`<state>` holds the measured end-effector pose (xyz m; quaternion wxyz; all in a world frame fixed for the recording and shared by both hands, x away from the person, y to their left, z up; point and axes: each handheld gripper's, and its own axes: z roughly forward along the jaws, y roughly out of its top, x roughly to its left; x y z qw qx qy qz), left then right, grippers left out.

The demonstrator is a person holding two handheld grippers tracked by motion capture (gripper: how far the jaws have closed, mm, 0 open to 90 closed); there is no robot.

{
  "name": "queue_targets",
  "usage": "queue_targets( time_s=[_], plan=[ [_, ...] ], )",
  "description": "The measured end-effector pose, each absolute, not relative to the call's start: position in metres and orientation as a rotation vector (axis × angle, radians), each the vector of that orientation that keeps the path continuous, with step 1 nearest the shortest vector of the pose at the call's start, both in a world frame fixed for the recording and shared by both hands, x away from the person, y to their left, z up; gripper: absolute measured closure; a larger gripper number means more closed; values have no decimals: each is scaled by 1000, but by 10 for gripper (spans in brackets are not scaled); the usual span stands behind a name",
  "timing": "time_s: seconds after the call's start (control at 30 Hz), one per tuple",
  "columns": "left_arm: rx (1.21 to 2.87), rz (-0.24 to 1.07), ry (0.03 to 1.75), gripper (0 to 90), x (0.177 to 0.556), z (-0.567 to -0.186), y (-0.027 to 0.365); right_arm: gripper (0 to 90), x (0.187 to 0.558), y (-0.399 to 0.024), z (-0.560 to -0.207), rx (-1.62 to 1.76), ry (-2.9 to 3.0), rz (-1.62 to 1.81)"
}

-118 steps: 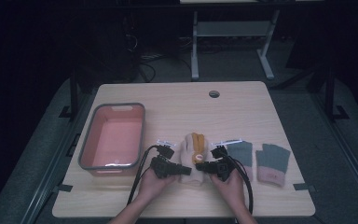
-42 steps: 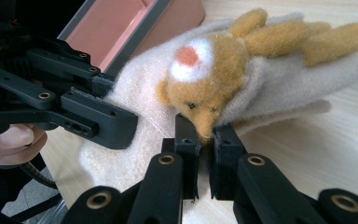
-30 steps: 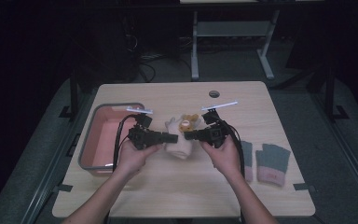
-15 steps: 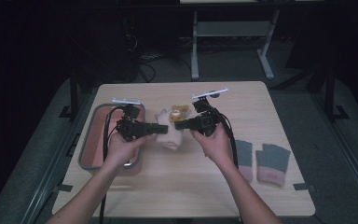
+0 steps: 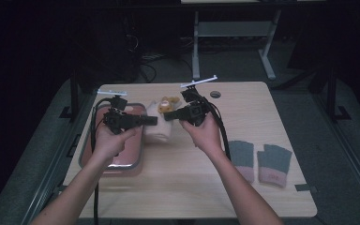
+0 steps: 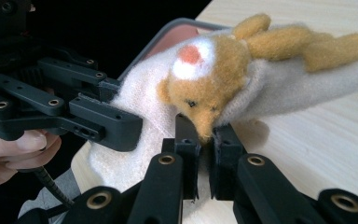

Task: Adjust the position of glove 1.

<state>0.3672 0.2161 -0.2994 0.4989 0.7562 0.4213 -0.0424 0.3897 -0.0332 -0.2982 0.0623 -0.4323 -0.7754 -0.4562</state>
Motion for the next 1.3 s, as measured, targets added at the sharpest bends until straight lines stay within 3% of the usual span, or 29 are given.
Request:
queue_targets(
  time_s=[0.63,1.3],
  plan=[
    [1813,-29,1054,708,387,-264,264,838,426,16,-263,-1218,-2355,-1391],
    [1802,-77,1205,708,391,-304,312,838,446,74,-305,-1159,-2350,-1265]
  ],
)
